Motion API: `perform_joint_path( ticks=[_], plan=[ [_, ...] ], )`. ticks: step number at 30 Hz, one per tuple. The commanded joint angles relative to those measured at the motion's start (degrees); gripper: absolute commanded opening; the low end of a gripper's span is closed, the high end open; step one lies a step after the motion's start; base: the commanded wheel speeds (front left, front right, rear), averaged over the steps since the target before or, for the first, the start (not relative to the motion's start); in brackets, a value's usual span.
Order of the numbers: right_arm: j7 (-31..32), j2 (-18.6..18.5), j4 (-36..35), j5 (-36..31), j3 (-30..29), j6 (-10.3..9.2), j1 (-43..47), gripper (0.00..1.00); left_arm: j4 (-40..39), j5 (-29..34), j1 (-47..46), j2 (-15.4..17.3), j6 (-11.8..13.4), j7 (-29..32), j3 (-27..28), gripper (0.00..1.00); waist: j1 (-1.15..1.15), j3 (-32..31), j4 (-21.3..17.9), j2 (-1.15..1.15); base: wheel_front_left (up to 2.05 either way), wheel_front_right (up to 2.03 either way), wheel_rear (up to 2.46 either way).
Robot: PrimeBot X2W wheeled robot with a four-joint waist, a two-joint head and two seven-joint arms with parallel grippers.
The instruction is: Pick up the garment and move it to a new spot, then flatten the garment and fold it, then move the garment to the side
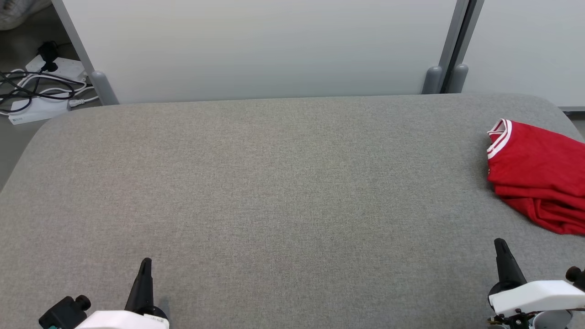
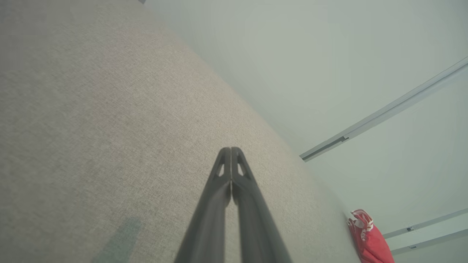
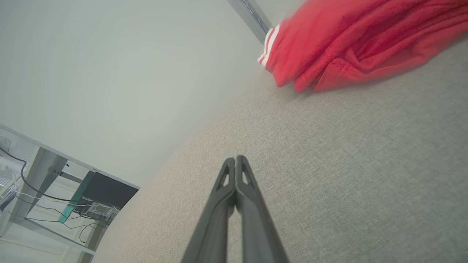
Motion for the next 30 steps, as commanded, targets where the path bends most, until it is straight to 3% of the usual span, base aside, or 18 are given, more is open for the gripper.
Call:
perform_joint_path(
  ticks=[1,30],
  plan=[
    [0.7,-0.4,-1.9,2.0,0.2,0.00,-1.4,0.00,-1.8,-1.8,-3.2,1.0,-0.3,0.3,1.3,0.00,0.00,0.0,0.0,0.00,0.00,0.00,0.00],
    [5.5,0.1,-5.3,21.4,-1.4,-0.01,-1.1,0.00,-3.3,-21.1,-4.9,1.2,-0.9,5.2,2.3,0.00,0.00,0.2,0.0,0.00,0.00,0.00,0.00]
  ],
)
